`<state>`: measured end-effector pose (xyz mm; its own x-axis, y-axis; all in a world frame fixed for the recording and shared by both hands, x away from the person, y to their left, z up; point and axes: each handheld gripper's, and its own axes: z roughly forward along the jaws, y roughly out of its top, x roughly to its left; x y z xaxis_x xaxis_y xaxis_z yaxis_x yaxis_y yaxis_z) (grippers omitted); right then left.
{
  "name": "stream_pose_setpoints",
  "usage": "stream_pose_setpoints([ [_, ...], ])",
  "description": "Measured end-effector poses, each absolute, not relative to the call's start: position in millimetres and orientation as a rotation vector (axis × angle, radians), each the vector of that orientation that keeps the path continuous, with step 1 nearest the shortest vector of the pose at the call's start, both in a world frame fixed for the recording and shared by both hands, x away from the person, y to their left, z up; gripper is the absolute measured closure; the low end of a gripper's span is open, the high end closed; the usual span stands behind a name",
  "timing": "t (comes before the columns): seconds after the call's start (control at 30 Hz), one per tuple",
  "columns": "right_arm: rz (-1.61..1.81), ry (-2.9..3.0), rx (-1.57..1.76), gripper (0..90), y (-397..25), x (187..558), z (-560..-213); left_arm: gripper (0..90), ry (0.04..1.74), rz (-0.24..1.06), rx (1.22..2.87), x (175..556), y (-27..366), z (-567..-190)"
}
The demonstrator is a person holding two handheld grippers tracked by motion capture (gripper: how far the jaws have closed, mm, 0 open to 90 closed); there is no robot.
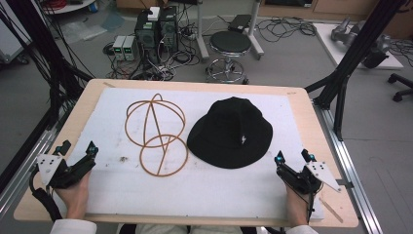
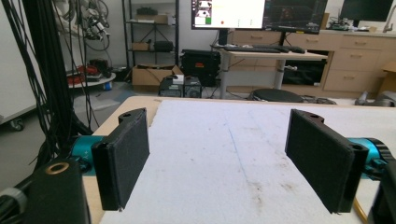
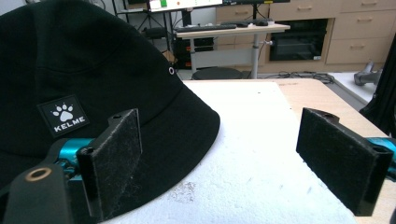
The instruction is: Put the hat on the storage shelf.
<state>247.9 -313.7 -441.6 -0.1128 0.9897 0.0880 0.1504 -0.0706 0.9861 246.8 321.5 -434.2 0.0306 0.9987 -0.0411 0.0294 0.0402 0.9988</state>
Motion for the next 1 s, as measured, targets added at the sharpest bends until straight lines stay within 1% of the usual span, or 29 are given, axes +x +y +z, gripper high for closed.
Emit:
stream_pose_setpoints([
  [0.43, 1.284, 1.365, 1.324, 13.3, -315.7, 245.6, -441.8, 22.0, 1.210, 1.141, 1.233, 248.9, 317.9, -433.9],
  [1.0, 1.286, 1.367, 1.329, 13.3, -314.8, 245.3, -441.7, 22.0, 1.236, 1.120, 1.204, 249.8, 322.1, -435.3],
])
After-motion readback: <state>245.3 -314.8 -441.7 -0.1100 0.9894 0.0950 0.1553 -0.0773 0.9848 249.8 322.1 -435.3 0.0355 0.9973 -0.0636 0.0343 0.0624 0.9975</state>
